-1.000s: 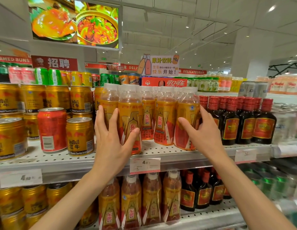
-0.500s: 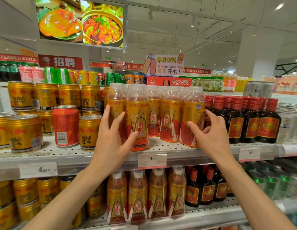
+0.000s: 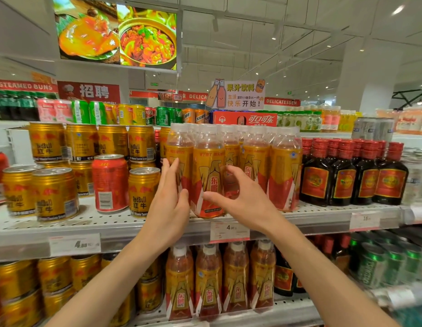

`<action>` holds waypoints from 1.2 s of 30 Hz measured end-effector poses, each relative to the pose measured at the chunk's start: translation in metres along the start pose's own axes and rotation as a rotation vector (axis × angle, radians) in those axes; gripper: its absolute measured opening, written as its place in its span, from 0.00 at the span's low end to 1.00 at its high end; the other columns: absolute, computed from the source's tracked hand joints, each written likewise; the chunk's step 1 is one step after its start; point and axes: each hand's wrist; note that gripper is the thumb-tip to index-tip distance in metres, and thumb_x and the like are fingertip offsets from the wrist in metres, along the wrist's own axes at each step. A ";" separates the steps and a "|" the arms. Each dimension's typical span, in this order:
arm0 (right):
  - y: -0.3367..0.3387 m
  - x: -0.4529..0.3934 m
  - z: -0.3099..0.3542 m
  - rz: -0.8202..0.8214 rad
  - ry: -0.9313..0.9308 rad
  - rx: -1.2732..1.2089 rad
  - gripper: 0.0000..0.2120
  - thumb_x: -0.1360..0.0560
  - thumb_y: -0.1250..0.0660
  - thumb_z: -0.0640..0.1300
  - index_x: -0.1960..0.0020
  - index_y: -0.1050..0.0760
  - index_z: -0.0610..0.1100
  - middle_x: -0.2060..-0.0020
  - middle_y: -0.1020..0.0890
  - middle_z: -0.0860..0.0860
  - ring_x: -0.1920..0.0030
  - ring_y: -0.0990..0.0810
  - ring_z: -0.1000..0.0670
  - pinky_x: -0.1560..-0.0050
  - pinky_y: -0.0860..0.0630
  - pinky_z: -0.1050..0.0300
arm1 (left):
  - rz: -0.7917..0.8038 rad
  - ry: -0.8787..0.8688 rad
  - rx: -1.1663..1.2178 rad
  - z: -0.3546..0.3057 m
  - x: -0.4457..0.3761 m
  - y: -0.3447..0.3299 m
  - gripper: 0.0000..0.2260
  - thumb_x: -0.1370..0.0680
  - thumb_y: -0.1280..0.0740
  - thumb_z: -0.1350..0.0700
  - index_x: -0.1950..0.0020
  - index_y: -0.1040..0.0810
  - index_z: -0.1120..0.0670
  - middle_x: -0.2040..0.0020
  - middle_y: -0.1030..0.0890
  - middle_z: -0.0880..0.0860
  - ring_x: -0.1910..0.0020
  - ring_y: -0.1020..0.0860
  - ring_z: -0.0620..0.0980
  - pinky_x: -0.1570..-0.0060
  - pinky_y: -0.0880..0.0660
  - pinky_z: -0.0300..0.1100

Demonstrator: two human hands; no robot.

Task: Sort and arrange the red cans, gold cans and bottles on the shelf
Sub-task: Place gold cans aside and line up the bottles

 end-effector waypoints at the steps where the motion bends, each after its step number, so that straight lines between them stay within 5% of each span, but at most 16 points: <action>1: -0.002 -0.001 0.000 -0.015 -0.007 -0.015 0.43 0.29 0.28 0.67 0.21 0.41 0.53 0.27 0.28 0.56 0.28 0.30 0.54 0.27 0.31 0.50 | -0.001 -0.005 -0.001 0.001 0.001 0.001 0.28 0.15 0.44 0.59 0.18 0.51 0.46 0.18 0.58 0.44 0.24 0.55 0.34 0.33 0.53 0.25; 9: 0.005 0.001 -0.006 -0.067 -0.044 -0.035 0.43 0.30 0.25 0.64 0.22 0.37 0.52 0.31 0.24 0.54 0.33 0.24 0.52 0.31 0.26 0.44 | -0.069 -0.083 -0.025 0.007 0.003 0.004 0.28 0.17 0.42 0.65 0.19 0.44 0.50 0.19 0.45 0.44 0.21 0.47 0.39 0.22 0.42 0.48; 14: 0.016 0.002 -0.018 -0.084 -0.057 -0.016 0.40 0.28 0.25 0.59 0.22 0.36 0.50 0.38 0.23 0.57 0.41 0.25 0.57 0.41 0.25 0.61 | -0.098 -0.106 -0.109 0.007 0.008 0.004 0.28 0.18 0.41 0.65 0.19 0.44 0.52 0.21 0.44 0.45 0.23 0.47 0.36 0.29 0.48 0.26; 18: 0.019 0.003 -0.028 -0.123 -0.074 0.001 0.42 0.29 0.25 0.62 0.21 0.37 0.50 0.31 0.24 0.53 0.33 0.25 0.53 0.32 0.24 0.46 | -0.053 -0.079 -0.097 0.004 0.015 -0.005 0.30 0.17 0.43 0.63 0.18 0.52 0.51 0.18 0.58 0.43 0.23 0.58 0.34 0.33 0.56 0.20; 21: 0.018 0.005 -0.030 -0.139 -0.072 -0.005 0.43 0.29 0.27 0.64 0.21 0.38 0.50 0.30 0.24 0.54 0.31 0.26 0.53 0.31 0.26 0.43 | -0.026 -0.033 -0.083 -0.001 0.010 -0.011 0.32 0.16 0.45 0.62 0.18 0.59 0.49 0.18 0.64 0.46 0.23 0.61 0.37 0.29 0.55 0.30; 29: 0.022 0.004 -0.035 -0.133 -0.071 0.010 0.42 0.29 0.26 0.63 0.21 0.37 0.50 0.30 0.24 0.54 0.32 0.26 0.54 0.30 0.27 0.48 | -0.118 -0.073 -0.159 0.008 0.011 -0.010 0.30 0.18 0.41 0.65 0.18 0.48 0.54 0.19 0.44 0.49 0.21 0.45 0.45 0.22 0.44 0.43; 31: 0.023 0.003 -0.038 -0.129 -0.068 0.018 0.42 0.28 0.27 0.62 0.21 0.38 0.51 0.27 0.27 0.55 0.30 0.28 0.54 0.31 0.30 0.51 | -0.119 -0.070 -0.140 0.008 0.011 -0.012 0.30 0.18 0.40 0.63 0.18 0.48 0.53 0.21 0.42 0.49 0.22 0.42 0.46 0.24 0.38 0.48; 36: 0.021 0.005 -0.039 -0.126 -0.077 0.004 0.41 0.28 0.27 0.63 0.21 0.39 0.53 0.25 0.29 0.56 0.28 0.31 0.54 0.33 0.32 0.55 | -0.021 -0.032 -0.129 0.008 0.002 -0.014 0.33 0.17 0.39 0.59 0.17 0.54 0.52 0.18 0.44 0.49 0.20 0.46 0.45 0.22 0.42 0.49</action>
Point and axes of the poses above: each hand's wrist, its own x-axis away from the middle knuckle, its own y-axis out of the back of the hand, z = x × y
